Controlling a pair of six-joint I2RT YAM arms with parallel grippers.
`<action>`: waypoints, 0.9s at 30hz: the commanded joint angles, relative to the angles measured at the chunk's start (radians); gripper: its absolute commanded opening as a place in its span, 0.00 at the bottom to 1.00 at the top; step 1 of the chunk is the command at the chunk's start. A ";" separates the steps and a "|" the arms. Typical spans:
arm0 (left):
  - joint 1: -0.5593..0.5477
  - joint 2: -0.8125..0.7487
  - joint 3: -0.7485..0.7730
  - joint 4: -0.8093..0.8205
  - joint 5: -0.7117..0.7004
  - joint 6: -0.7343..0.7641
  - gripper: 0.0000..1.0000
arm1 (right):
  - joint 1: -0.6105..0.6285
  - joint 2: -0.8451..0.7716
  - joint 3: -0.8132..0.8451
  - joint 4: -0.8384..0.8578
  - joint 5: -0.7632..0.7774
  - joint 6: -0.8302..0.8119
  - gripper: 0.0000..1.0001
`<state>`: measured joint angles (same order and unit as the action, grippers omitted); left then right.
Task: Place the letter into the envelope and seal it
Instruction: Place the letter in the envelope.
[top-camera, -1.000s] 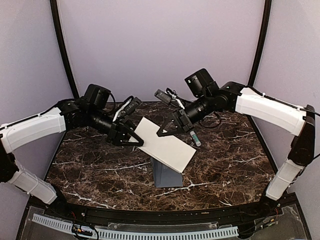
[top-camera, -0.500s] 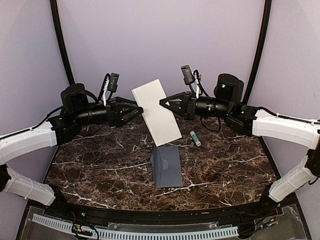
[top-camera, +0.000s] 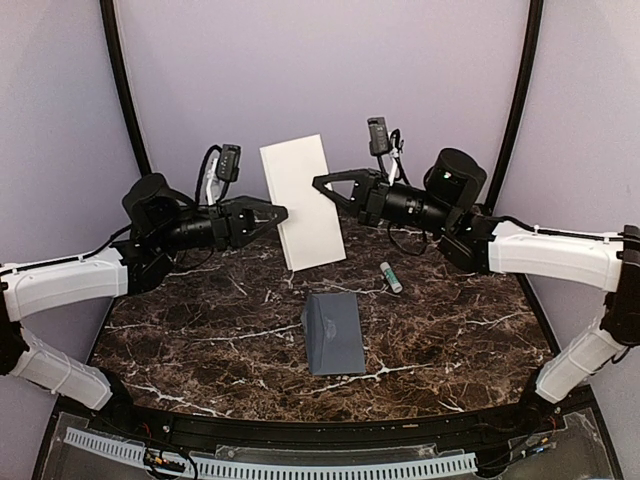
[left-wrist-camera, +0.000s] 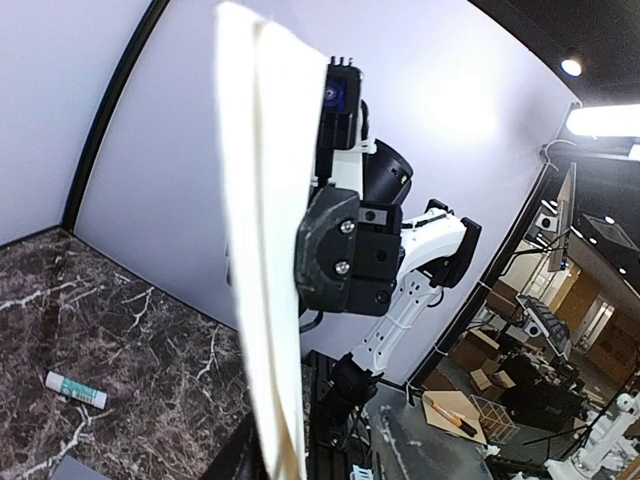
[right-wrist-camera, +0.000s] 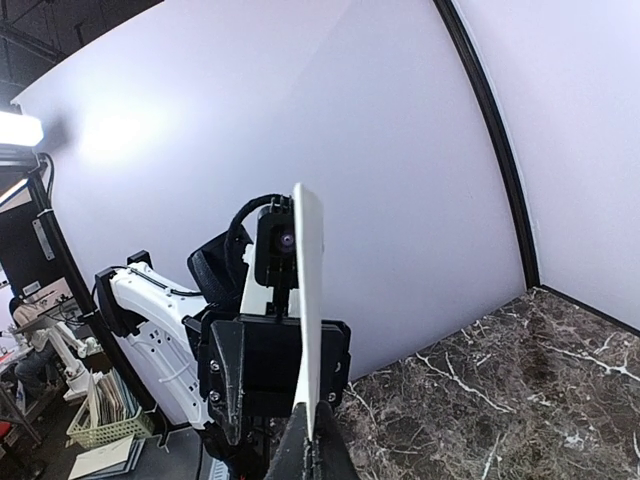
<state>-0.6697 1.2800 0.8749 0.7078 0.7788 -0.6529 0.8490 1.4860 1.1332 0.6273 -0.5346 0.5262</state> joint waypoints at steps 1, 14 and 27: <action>0.005 -0.014 -0.025 0.108 0.024 -0.046 0.30 | 0.006 0.015 0.038 0.069 -0.015 0.027 0.00; 0.007 0.002 -0.026 0.032 -0.039 -0.018 0.00 | 0.005 -0.016 -0.022 0.045 0.028 0.038 0.22; 0.003 0.093 0.016 -0.427 -0.085 0.065 0.00 | -0.013 -0.223 -0.191 -0.406 0.511 0.005 0.81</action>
<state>-0.6697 1.3174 0.8635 0.4450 0.6765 -0.5968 0.8429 1.2842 0.9668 0.4187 -0.2386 0.5316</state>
